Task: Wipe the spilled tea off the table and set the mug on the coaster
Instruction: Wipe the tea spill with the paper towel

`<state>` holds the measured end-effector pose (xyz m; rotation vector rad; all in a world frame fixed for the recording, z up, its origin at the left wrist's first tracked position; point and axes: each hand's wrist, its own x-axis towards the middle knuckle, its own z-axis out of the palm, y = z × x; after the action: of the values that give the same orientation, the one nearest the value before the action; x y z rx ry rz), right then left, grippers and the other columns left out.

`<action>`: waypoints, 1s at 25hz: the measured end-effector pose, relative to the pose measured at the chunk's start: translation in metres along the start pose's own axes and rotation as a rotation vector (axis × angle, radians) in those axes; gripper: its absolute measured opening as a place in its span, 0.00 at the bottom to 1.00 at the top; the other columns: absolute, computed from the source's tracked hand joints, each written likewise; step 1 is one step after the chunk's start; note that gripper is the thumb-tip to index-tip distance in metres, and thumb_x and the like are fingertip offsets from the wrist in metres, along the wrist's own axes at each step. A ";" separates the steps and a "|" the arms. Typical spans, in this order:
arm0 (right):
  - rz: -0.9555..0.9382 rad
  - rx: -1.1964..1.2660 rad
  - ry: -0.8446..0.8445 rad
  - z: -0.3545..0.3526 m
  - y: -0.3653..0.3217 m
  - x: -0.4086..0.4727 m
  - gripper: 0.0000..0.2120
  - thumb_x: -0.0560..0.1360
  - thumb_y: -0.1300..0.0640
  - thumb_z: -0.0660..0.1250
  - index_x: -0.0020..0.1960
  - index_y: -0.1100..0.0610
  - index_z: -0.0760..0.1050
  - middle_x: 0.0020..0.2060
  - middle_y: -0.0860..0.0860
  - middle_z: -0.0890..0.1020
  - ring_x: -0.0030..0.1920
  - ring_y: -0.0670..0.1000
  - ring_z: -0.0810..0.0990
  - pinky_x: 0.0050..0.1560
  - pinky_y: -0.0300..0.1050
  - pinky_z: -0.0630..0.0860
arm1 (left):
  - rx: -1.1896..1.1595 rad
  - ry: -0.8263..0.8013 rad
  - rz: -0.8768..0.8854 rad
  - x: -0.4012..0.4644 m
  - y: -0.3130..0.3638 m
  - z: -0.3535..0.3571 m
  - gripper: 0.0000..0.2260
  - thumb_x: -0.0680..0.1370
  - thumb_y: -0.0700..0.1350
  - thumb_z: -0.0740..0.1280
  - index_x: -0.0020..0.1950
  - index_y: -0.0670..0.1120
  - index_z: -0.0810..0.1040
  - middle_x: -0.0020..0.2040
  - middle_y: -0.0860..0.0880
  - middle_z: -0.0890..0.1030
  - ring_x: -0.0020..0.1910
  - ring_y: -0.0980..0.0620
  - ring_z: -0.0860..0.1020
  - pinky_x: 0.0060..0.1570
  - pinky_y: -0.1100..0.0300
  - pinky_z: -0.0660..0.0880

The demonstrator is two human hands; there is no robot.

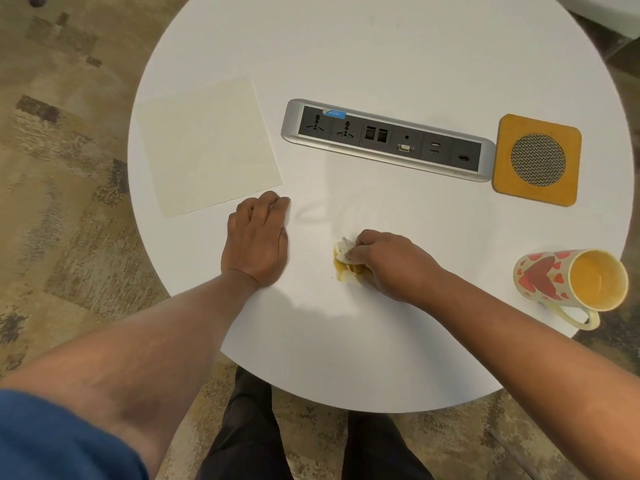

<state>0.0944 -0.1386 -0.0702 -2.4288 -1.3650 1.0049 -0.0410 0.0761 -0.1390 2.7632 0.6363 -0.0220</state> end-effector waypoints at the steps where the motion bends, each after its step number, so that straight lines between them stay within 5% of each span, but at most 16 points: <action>1: -0.006 0.008 0.001 0.002 0.000 -0.002 0.11 0.78 0.49 0.62 0.56 0.50 0.79 0.48 0.48 0.76 0.46 0.55 0.77 0.42 0.46 0.77 | 0.002 -0.001 0.001 0.000 0.000 0.000 0.20 0.77 0.45 0.55 0.69 0.49 0.70 0.67 0.51 0.70 0.62 0.42 0.67 0.58 0.48 0.65; 4: -0.006 0.048 -0.047 0.007 0.003 -0.009 0.07 0.73 0.56 0.68 0.50 0.50 0.82 0.44 0.49 0.79 0.41 0.52 0.77 0.41 0.48 0.76 | 0.003 -0.001 -0.001 0.000 0.000 0.000 0.20 0.77 0.44 0.56 0.69 0.49 0.70 0.67 0.50 0.71 0.62 0.42 0.67 0.58 0.48 0.65; 6: 0.111 0.354 -0.049 0.013 0.010 -0.018 0.06 0.70 0.59 0.71 0.42 0.49 0.82 0.36 0.44 0.80 0.34 0.45 0.74 0.37 0.45 0.73 | 0.006 0.004 -0.005 0.000 0.002 -0.001 0.20 0.77 0.44 0.56 0.69 0.49 0.70 0.67 0.50 0.71 0.62 0.42 0.67 0.58 0.47 0.66; 12: 0.352 1.413 0.119 0.039 0.030 -0.070 0.12 0.72 0.62 0.75 0.56 0.59 0.82 0.47 0.57 0.86 0.45 0.50 0.83 0.46 0.40 0.80 | 0.002 0.015 -0.013 -0.001 0.002 0.000 0.20 0.77 0.44 0.55 0.69 0.49 0.70 0.69 0.49 0.70 0.63 0.41 0.66 0.60 0.44 0.67; 16: 0.425 1.693 0.305 0.053 0.043 -0.110 0.19 0.69 0.59 0.75 0.58 0.63 0.80 0.44 0.56 0.86 0.41 0.50 0.84 0.42 0.39 0.80 | 0.027 0.058 0.019 -0.004 0.010 -0.004 0.20 0.75 0.44 0.55 0.67 0.47 0.72 0.68 0.47 0.72 0.61 0.38 0.69 0.58 0.43 0.69; 21: 0.417 1.970 0.534 0.071 0.074 -0.181 0.15 0.69 0.63 0.73 0.56 0.62 0.79 0.43 0.57 0.85 0.38 0.49 0.83 0.39 0.39 0.82 | 0.068 0.024 -0.057 0.013 0.043 -0.021 0.20 0.73 0.51 0.58 0.62 0.49 0.78 0.62 0.42 0.79 0.59 0.33 0.73 0.57 0.40 0.70; 25: 0.353 2.184 0.654 0.093 0.103 -0.237 0.11 0.71 0.67 0.70 0.52 0.60 0.83 0.44 0.59 0.84 0.37 0.50 0.83 0.39 0.40 0.83 | -0.055 -0.012 0.191 0.029 0.144 -0.015 0.19 0.74 0.53 0.64 0.62 0.50 0.81 0.61 0.46 0.82 0.62 0.36 0.73 0.59 0.43 0.68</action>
<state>0.0231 -0.4035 -0.0766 -0.8637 0.5205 0.7146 0.0461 -0.0306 -0.0855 2.7553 0.3619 0.0213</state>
